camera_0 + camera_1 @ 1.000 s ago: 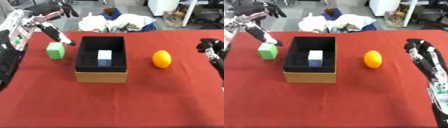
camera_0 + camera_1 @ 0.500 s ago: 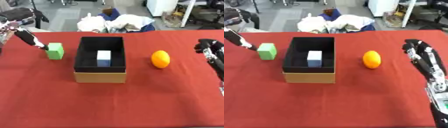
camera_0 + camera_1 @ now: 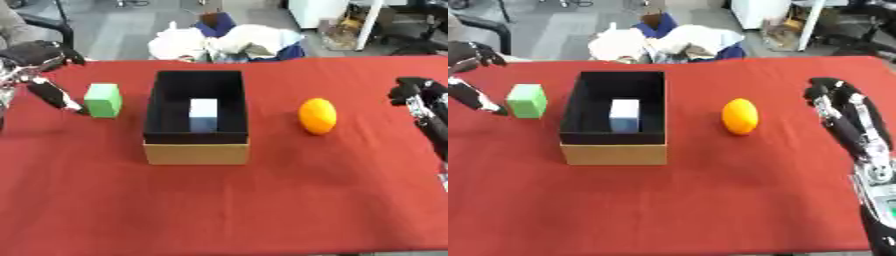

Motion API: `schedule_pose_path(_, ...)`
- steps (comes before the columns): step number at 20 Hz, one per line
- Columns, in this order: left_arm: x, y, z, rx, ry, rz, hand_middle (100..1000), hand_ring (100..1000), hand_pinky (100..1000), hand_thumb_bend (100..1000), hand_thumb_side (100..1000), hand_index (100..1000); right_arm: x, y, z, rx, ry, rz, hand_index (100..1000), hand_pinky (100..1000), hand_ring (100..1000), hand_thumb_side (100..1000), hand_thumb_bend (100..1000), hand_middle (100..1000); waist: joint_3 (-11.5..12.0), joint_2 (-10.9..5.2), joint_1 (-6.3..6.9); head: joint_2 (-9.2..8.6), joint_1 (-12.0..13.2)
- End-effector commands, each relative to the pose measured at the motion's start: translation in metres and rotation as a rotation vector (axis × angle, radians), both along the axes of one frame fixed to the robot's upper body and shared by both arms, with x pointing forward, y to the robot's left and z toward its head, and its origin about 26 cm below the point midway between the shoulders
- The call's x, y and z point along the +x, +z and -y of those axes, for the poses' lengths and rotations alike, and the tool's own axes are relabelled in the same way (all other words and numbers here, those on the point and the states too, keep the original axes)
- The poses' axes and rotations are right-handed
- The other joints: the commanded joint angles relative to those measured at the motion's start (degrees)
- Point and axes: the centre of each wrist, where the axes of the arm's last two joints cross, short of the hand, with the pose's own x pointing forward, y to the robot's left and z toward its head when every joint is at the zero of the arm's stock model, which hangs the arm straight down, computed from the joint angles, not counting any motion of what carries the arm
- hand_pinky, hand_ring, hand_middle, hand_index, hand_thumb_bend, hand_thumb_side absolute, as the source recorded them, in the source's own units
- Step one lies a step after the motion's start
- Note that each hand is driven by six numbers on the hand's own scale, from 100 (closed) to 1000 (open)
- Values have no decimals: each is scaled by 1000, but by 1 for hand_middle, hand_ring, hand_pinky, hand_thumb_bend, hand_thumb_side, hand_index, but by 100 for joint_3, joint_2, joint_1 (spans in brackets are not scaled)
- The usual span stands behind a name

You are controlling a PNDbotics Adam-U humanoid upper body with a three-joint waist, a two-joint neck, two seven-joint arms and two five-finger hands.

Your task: Pick up objects on the table and place them in the box.

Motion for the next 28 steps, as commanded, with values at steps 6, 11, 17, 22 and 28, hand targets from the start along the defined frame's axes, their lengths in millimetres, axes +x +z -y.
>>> schedule_pose_path(6, -1, 12, -13, -19, 71, 98, 709, 706, 702, 679, 292, 808, 6, 18, 2, -19, 13, 48, 763, 680, 685, 700, 100, 605, -171, 116, -9, -185, 88)
schedule_pose_path(11, -1, 9, -17, -22, 116, 122, 706, 703, 700, 658, 283, 805, 8, 21, 0, -19, 22, 58, 763, 680, 685, 706, 100, 605, -278, 236, -31, -262, 134)
schedule_pose_path(17, -1, 1, -20, -25, 144, 113, 689, 686, 691, 618, 276, 788, 10, 23, -2, -20, 27, 64, 763, 679, 685, 714, 100, 604, -365, 352, -61, -296, 175)
schedule_pose_path(22, -1, -1, -17, -22, 146, 114, 594, 601, 635, 531, 184, 695, 10, 23, -3, -18, 28, 66, 763, 679, 685, 716, 100, 604, -366, 381, -70, -267, 183)
schedule_pose_path(28, 0, 9, -12, -53, 115, 169, 562, 573, 615, 481, 146, 660, 10, 22, -3, -16, 27, 62, 763, 679, 685, 713, 100, 604, -331, 326, -64, -249, 171)
